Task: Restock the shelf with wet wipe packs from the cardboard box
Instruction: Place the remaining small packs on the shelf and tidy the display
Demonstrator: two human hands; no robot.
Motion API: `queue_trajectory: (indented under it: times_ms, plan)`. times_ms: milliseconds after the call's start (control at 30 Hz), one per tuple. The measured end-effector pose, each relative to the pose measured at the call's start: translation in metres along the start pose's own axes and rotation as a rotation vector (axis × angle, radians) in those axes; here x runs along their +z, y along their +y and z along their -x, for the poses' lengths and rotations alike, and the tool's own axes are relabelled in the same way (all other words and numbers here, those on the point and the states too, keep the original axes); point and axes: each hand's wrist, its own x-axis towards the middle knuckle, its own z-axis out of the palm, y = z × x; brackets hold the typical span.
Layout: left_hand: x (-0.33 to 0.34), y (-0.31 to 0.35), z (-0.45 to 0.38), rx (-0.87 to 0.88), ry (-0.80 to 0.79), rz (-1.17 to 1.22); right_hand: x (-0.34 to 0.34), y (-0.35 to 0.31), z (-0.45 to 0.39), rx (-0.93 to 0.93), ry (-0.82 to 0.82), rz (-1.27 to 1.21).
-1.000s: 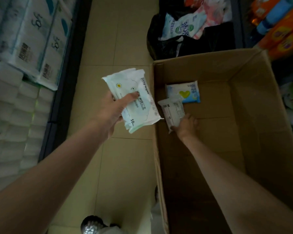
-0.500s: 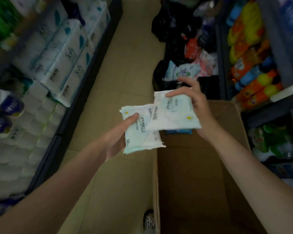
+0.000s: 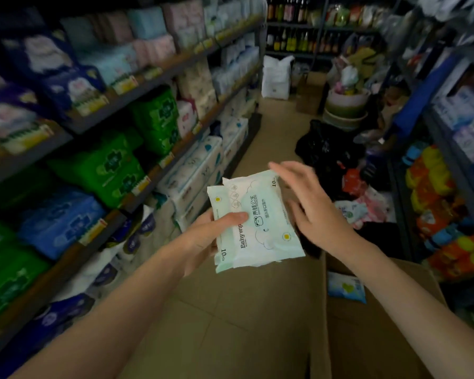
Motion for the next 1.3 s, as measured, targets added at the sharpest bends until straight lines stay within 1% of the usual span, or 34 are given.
queue_trajectory:
  times_ms: [67, 100, 200, 233, 267, 367, 433, 533, 567, 633, 733, 800, 867, 900, 933, 967, 1000, 1033, 1067, 1100, 1167, 1233, 1300]
  plan:
    - [-0.035, 0.013, 0.023, 0.025, 0.015, -0.033, 0.004, -0.032, -0.019, -0.201, -0.074, 0.126]
    - [-0.053, 0.02, 0.036, 0.036, 0.022, -0.051, 0.005, -0.05, -0.032, -0.255, -0.102, 0.171]
    - [-0.106, 0.042, 0.081, 0.092, 0.097, -0.169, 0.0, -0.117, -0.078, -0.311, -0.123, 0.204]
    - [-0.124, 0.051, 0.097, 0.114, 0.12, -0.213, -0.002, -0.141, -0.094, -0.341, -0.161, 0.204]
    - [-0.142, 0.059, 0.115, 0.131, 0.141, -0.251, -0.004, -0.168, -0.11, -0.381, -0.238, 0.21]
    - [-0.193, 0.081, 0.172, 0.156, 0.197, -0.309, -0.005, -0.251, -0.153, -0.431, -0.603, 0.268]
    - [-0.22, 0.093, 0.209, 0.164, 0.194, -0.312, -0.005, -0.302, -0.178, -0.47, -0.72, 0.256]
    - [-0.254, 0.101, 0.259, 0.188, 0.197, -0.217, -0.01, -0.357, -0.214, -0.48, -0.84, 0.116]
    - [-0.264, 0.103, 0.273, 0.19, 0.213, -0.185, -0.012, -0.371, -0.226, -0.478, -0.867, 0.085]
    - [-0.283, 0.106, 0.295, 0.199, 0.274, -0.134, -0.014, -0.397, -0.248, -0.525, -0.869, 0.091]
    - [-0.305, 0.115, 0.322, 0.228, 0.414, -0.054, -0.009, -0.426, -0.277, -0.628, -0.767, 0.073]
    - [-0.315, 0.121, 0.341, 0.27, 0.525, -0.015, -0.008, -0.436, -0.296, -0.66, -0.691, -0.034]
    - [-0.326, 0.135, 0.367, 0.376, 0.657, 0.066, -0.016, -0.444, -0.319, -0.616, -0.604, -0.249]
    - [-0.329, 0.145, 0.382, 0.449, 0.728, 0.106, -0.02, -0.45, -0.327, -0.561, -0.551, -0.429]
    - [-0.334, 0.155, 0.397, 0.532, 0.803, 0.131, -0.025, -0.457, -0.333, -0.492, -0.514, -0.665]
    - [-0.339, 0.165, 0.411, 0.627, 0.879, 0.124, -0.027, -0.466, -0.339, -0.417, -0.515, -0.936]
    - [-0.342, 0.174, 0.424, 0.72, 0.964, 0.1, -0.026, -0.48, -0.343, -0.35, -0.548, -1.182]
    - [-0.343, 0.181, 0.436, 0.799, 1.045, 0.078, -0.023, -0.496, -0.345, -0.32, -0.599, -1.374]
    - [-0.345, 0.184, 0.446, 0.853, 1.125, 0.069, -0.02, -0.517, -0.342, -0.315, -0.651, -1.497]
    - [-0.346, 0.186, 0.455, 0.89, 1.202, 0.051, -0.016, -0.539, -0.337, -0.339, -0.69, -1.553]
    - [-0.348, 0.184, 0.473, 0.921, 1.353, -0.019, -0.006, -0.584, -0.324, -0.423, -0.721, -1.526]
    - [-0.351, 0.179, 0.495, 0.908, 1.503, -0.11, 0.007, -0.627, -0.311, -0.479, -0.725, -1.501]
    - [-0.36, 0.173, 0.525, 0.886, 1.636, -0.19, 0.018, -0.669, -0.301, -0.501, -0.734, -1.543]
